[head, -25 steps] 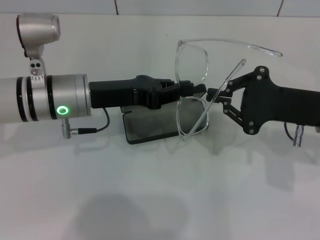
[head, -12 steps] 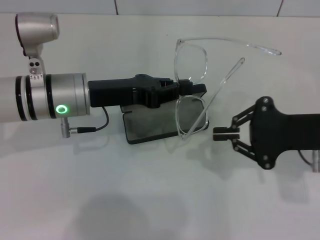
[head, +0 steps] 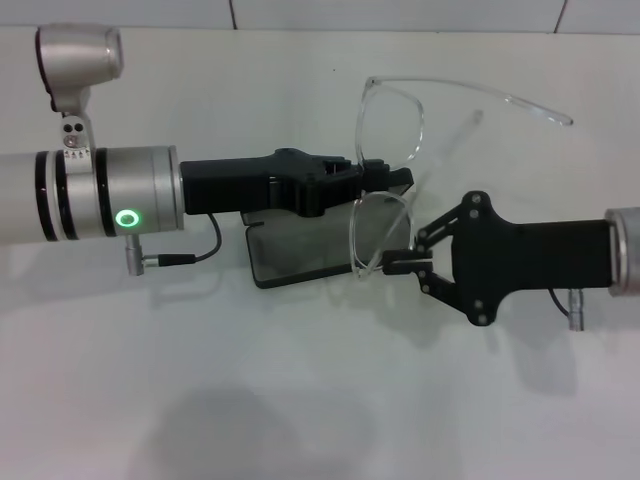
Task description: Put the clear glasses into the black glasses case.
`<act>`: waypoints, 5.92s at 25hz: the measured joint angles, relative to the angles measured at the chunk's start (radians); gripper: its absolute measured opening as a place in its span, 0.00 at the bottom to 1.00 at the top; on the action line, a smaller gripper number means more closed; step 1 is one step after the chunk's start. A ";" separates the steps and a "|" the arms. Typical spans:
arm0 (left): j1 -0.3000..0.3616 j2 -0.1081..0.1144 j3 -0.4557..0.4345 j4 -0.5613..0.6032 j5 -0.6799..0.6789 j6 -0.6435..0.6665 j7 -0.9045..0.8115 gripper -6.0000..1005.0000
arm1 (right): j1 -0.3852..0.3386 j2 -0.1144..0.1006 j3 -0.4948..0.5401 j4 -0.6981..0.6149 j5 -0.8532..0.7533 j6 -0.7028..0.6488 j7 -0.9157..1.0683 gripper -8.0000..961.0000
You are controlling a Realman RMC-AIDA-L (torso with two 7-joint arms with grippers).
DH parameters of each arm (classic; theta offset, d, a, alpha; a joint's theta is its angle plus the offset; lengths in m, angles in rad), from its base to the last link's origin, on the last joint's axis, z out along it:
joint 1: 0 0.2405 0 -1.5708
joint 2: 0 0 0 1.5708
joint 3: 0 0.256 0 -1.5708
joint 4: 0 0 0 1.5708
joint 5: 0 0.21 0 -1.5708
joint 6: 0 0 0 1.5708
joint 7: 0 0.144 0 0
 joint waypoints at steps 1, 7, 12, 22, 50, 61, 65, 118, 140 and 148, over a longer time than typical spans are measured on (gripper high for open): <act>0.000 -0.001 0.001 0.000 0.000 0.000 0.000 0.10 | 0.002 0.000 -0.005 0.000 0.005 0.012 0.002 0.03; 0.000 -0.002 0.002 0.000 0.000 0.000 0.000 0.10 | 0.004 -0.001 -0.032 0.002 0.036 0.034 0.000 0.03; 0.000 -0.002 0.002 0.000 0.001 0.000 0.000 0.10 | -0.006 -0.003 -0.022 -0.001 0.057 -0.009 -0.004 0.03; 0.000 -0.002 0.007 0.000 0.003 0.002 0.000 0.10 | -0.014 -0.001 -0.030 0.003 0.115 0.036 -0.032 0.03; 0.002 0.006 0.008 0.000 0.003 0.004 0.000 0.10 | -0.131 0.000 0.252 0.006 0.281 -0.143 -0.228 0.03; -0.001 0.003 0.008 0.000 0.023 0.008 0.000 0.10 | 0.028 -0.004 0.157 0.025 0.302 0.024 -0.269 0.03; -0.002 0.005 0.007 0.000 0.027 0.005 0.000 0.10 | 0.040 -0.006 0.083 0.005 0.301 0.040 -0.270 0.03; 0.006 0.019 -0.004 0.000 0.026 0.000 -0.012 0.10 | -0.047 -0.006 -0.073 -0.053 0.169 0.059 -0.133 0.04; 0.024 0.017 -0.021 0.000 0.023 -0.048 -0.011 0.10 | -0.113 -0.007 0.013 -0.088 0.192 -0.002 -0.142 0.04; 0.087 0.005 -0.096 0.000 0.012 -0.051 -0.012 0.10 | -0.164 -0.005 0.087 -0.063 0.342 0.018 -0.132 0.04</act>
